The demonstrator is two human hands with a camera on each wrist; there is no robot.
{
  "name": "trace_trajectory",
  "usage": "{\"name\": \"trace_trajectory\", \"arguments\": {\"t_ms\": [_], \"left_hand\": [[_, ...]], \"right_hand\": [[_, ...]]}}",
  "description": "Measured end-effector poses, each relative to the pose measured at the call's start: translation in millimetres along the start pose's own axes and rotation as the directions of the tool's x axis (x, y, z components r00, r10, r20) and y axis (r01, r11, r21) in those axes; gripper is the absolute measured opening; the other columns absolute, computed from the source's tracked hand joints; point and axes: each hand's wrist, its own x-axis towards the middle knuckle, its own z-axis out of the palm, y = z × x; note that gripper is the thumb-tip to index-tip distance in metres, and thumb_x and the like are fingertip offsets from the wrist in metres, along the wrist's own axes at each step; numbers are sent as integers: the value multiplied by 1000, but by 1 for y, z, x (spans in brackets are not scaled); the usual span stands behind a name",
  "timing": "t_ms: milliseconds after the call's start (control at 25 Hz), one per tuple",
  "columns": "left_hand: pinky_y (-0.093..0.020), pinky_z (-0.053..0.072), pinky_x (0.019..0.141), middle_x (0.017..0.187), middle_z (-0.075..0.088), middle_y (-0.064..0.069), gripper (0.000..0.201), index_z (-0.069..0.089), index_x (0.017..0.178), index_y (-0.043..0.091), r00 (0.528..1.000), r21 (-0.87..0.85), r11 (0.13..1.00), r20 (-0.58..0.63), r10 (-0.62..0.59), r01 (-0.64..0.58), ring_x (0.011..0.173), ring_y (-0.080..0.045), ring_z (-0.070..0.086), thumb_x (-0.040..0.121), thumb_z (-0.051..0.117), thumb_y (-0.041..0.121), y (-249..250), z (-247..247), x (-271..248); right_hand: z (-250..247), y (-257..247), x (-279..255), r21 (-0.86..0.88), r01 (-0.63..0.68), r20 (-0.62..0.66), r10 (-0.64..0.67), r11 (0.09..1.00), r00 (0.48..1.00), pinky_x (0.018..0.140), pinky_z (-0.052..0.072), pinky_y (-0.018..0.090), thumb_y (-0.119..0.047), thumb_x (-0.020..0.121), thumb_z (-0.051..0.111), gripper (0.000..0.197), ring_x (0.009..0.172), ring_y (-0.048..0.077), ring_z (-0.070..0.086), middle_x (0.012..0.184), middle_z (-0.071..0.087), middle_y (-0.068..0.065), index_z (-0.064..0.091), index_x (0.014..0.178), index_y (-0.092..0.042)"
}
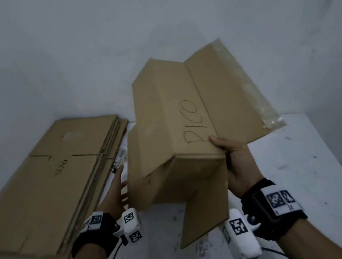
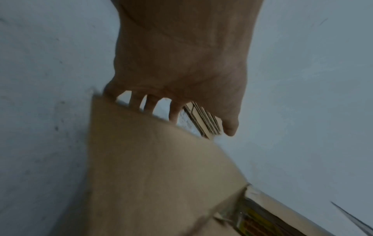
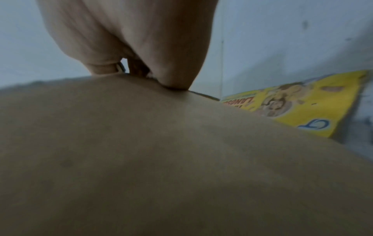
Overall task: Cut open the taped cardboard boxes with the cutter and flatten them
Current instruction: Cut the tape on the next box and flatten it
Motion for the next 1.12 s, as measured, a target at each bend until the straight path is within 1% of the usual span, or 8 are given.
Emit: {"name": "trace_trajectory", "arguments": {"t_ms": [80,240,440,600,680,760,1000,1120], "left_hand": [[-54,46,100,123,62,-17,50,59,127,22,999,-61,998,40,-23,25,115,-36,57,93,57,59,-6,-5,-4],[-40,57,74,112,70,-18,47,62,122,9,996,-174,984,89,-26,41,92,-33,68,86,72,38,1,-17,-18],[-46,55,88,104,74,-17,27,68,108,4,974,-265,962,189,126,-73,87,-31,73,94,62,27,46,1,-51],[-40,57,90,108,73,-15,28,67,112,3,948,-250,960,252,193,-129,94,-27,71,96,58,24,69,28,-65],[-34,61,80,98,75,-13,24,66,107,2,937,-202,964,266,226,-175,84,-23,73,97,55,21,76,36,-61],[-35,58,84,93,74,-12,21,65,107,3,944,-126,974,250,214,-187,79,-23,71,96,57,19,77,39,-53],[-32,62,70,97,74,-14,28,66,112,2,950,43,983,265,163,-181,81,-23,72,90,62,19,59,38,-32],[-44,54,95,119,68,-23,36,67,116,-2,950,176,964,274,146,-199,102,-34,66,87,66,18,50,44,-20]], "right_hand": [[-24,0,-2,107,-5,-90,14,994,996,99,49,45,-20,93,56,34,102,34,69,112,72,16,68,119,-2],[-73,6,-4,178,24,-304,32,984,952,71,55,36,-28,96,53,34,64,24,70,75,74,7,78,82,-10],[-111,30,-12,166,42,-451,38,985,892,43,49,20,-22,81,56,15,40,20,54,47,56,1,62,69,-15],[-134,53,-23,158,-14,-499,92,987,862,38,39,16,-11,83,54,12,37,15,48,50,54,0,55,72,-16],[-146,66,-26,162,-81,-528,156,983,835,41,44,19,-6,88,52,15,46,15,51,61,56,3,61,79,-14],[-153,72,-32,151,-181,-548,234,972,803,52,52,26,-6,94,49,18,61,19,54,69,58,6,64,87,-12],[-178,55,-50,231,-246,-608,337,941,719,62,55,36,-14,95,58,9,76,27,56,79,65,14,65,98,-12],[-184,33,-55,247,-171,-707,298,954,641,75,51,44,-18,91,67,11,85,29,53,97,55,12,64,102,-14]]}}
